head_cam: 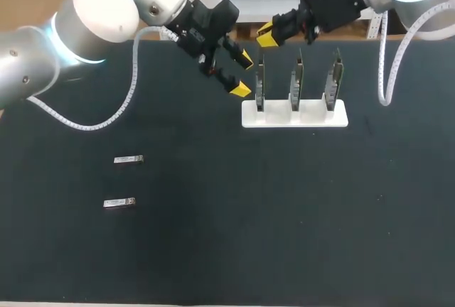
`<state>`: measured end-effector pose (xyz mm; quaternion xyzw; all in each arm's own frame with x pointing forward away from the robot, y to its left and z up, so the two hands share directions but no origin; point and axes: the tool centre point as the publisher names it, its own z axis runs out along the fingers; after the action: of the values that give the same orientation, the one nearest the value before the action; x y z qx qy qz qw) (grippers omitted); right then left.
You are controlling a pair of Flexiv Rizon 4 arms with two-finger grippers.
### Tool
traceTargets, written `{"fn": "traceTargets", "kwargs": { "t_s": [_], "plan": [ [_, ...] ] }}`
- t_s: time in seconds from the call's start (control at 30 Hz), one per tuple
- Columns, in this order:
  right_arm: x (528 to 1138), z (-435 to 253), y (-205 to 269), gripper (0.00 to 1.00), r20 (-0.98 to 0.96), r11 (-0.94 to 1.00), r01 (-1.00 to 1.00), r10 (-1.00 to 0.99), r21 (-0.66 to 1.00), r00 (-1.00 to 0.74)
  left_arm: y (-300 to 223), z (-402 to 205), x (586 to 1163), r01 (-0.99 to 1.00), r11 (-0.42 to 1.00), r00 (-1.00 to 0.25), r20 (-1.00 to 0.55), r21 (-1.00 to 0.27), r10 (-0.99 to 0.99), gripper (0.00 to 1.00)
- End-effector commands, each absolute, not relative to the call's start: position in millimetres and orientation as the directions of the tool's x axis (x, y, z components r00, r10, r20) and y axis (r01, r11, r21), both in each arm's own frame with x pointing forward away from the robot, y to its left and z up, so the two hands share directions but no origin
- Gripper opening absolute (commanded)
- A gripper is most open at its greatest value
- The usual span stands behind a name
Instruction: Pick up the optical module with the left hand, and insert it into the network port with the right hand.
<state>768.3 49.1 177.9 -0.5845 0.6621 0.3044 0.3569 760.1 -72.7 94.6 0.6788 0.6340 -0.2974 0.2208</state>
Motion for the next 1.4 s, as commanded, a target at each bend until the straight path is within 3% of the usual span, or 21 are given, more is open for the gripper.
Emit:
{"fn": "traceTargets", "kwargs": {
  "t_s": [0.03,1.4],
  "plan": [
    [768.4,175.3,49.5,0.0,-0.825,0.131,-0.991,-0.562,-0.01,-0.066,-73.7,95.1,763.1,0.991,-0.102,0.018,-0.68,-0.083,0.733,1.0],
    [775.0,165.8,48.8,0.0,-0.814,0.074,-0.997,-0.577,0.026,-0.065,-73.7,95.1,763.1,0.991,-0.102,0.018,-0.68,-0.083,0.733,1.0]
  ]
}}
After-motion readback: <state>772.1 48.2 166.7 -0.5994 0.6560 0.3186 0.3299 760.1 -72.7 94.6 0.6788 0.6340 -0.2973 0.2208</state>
